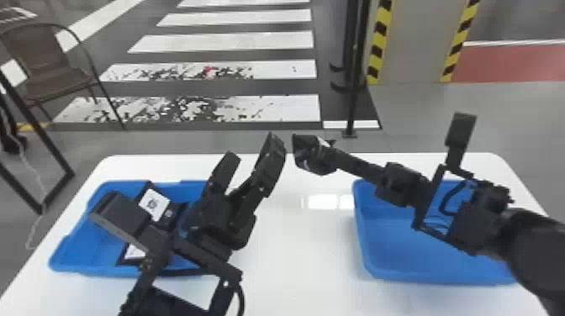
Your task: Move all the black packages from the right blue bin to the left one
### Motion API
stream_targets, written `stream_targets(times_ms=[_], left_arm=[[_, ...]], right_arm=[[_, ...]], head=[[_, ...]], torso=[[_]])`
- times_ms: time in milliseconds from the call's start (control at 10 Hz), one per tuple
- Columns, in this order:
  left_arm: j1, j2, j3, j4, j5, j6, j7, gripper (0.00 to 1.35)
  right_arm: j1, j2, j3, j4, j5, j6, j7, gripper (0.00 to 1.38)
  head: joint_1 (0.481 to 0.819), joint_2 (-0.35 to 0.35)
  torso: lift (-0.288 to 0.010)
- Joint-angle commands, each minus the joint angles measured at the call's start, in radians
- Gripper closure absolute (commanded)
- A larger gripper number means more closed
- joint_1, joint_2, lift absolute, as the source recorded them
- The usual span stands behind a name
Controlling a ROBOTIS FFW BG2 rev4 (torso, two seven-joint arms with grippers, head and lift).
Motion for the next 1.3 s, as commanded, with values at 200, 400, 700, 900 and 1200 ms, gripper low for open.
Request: stream_targets(times_ms=[200, 400, 700, 900, 1200], left_arm=[[-0.001, -0.006, 0.016, 0.011, -0.056, 0.137, 0.001, 0.14], [0.001, -0.006, 0.024, 0.016, -0.080, 0.115, 0.001, 0.14], [0.001, -0.006, 0.024, 0.016, -0.095, 0.088, 0.001, 0.14], [0.004, -0.008, 0.028, 0.016, -0.107, 0.074, 0.001, 0.19], [0.006, -0.009, 0.032, 0.016, -0.097, 0.088, 0.001, 0.82]], right_arm=[[-0.015, -0.003, 0.074, 0.000, -0.046, -0.005, -0.001, 1.18], [-0.017, -0.003, 0.092, -0.012, -0.052, -0.005, -0.001, 1.18], [-0.019, -0.008, 0.148, -0.012, -0.071, -0.005, -0.001, 1.18], [-0.019, -0.009, 0.160, -0.010, -0.079, -0.005, -0.001, 1.18], [-0.027, -0.011, 0.160, -0.014, -0.085, -0.015, -0.001, 1.18]], head=[[0.666, 0.105], [0.677, 0.113], [0.676, 0.139], [0.683, 0.167], [0.684, 0.178]], torso=[[-0.154], [-0.154], [-0.154], [-0.154], [-0.154]])
